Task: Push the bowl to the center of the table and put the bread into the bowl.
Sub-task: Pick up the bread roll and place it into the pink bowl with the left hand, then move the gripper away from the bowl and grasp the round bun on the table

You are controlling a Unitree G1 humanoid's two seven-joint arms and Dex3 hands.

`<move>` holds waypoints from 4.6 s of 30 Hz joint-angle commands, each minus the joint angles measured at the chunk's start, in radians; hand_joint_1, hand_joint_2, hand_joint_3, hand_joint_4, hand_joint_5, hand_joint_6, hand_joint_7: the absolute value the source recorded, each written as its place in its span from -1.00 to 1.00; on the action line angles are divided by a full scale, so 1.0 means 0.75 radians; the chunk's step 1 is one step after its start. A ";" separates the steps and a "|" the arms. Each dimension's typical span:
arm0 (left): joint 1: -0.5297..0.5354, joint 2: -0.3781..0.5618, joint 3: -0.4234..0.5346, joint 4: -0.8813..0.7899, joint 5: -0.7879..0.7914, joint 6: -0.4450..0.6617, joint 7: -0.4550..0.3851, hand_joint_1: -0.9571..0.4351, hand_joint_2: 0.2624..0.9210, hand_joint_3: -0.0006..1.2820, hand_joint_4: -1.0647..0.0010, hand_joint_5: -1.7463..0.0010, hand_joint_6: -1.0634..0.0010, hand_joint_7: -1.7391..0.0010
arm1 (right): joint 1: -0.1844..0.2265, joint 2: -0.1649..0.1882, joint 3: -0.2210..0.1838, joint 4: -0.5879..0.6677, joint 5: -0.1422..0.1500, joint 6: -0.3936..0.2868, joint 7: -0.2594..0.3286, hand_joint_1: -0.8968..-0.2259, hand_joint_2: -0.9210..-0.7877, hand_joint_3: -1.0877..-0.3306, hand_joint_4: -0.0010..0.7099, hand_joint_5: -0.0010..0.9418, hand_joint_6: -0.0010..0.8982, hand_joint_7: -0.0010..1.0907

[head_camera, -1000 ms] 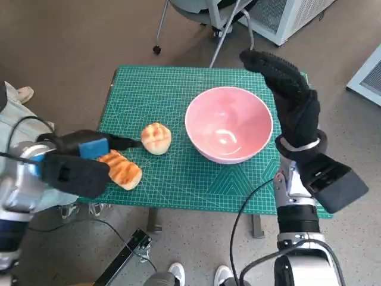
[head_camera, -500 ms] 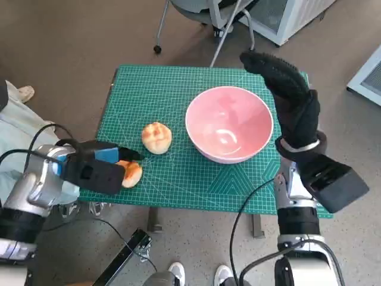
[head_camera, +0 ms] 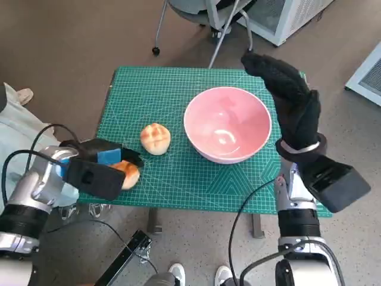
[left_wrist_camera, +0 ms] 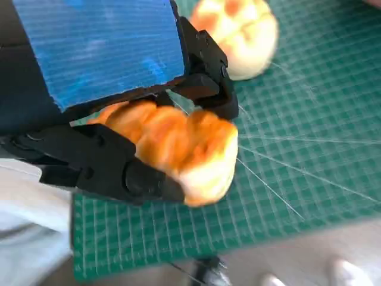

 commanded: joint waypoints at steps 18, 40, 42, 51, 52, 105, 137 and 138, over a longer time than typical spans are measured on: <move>-0.410 -0.156 0.351 -0.377 -0.409 0.178 0.118 0.37 0.96 -0.91 -0.21 -0.38 -0.40 -0.21 | -0.028 -0.019 -0.009 0.106 -0.008 -0.051 0.016 -0.02 -1.00 0.05 0.06 -0.98 -0.98 0.71; -0.821 -0.636 -0.027 0.568 0.055 -0.160 0.565 0.37 1.00 -0.91 -0.31 -0.31 -0.20 -0.35 | 0.009 -0.038 -0.021 0.088 -0.006 -0.086 0.000 0.02 -1.00 0.05 0.06 -0.98 -0.92 0.57; -0.832 -0.664 -0.055 0.636 0.092 -0.170 0.602 0.37 1.00 -0.91 -0.32 -0.30 -0.20 -0.35 | 0.013 -0.044 -0.026 0.089 -0.007 -0.089 -0.003 0.02 -1.00 0.06 0.06 -0.99 -0.91 0.54; -0.846 -0.750 -0.144 0.820 0.188 -0.111 0.599 0.37 1.00 -0.65 0.04 -0.51 0.16 -0.58 | 0.027 -0.060 -0.041 0.080 -0.025 -0.102 -0.025 -0.09 -1.00 0.10 0.07 -0.98 -0.92 0.48; -0.848 -0.754 -0.148 0.829 0.190 -0.096 0.576 0.32 0.86 -0.64 0.29 -0.19 0.41 -0.32 | 0.028 -0.061 -0.041 0.078 -0.028 -0.104 -0.030 -0.09 -1.00 0.10 0.07 -0.98 -0.92 0.48; -0.450 -0.258 0.067 0.192 0.006 0.142 0.224 0.30 0.68 -1.00 0.67 1.00 0.40 0.96 | 0.039 -0.078 -0.027 0.065 -0.032 -0.102 -0.058 -0.02 -1.00 0.07 0.05 -1.00 -0.89 0.43; -0.563 -0.501 -0.207 0.785 0.309 0.256 0.442 0.24 0.64 -0.99 0.54 0.97 0.26 0.95 | 0.056 -0.088 -0.018 0.020 -0.021 -0.071 -0.041 -0.03 -1.00 0.05 0.04 -1.00 -0.92 0.45; -0.564 -0.509 -0.213 0.801 0.317 0.257 0.458 0.24 0.65 -0.99 0.51 0.96 0.24 0.95 | 0.057 -0.088 -0.019 0.019 -0.020 -0.071 -0.040 -0.03 -1.00 0.05 0.04 -1.00 -0.92 0.45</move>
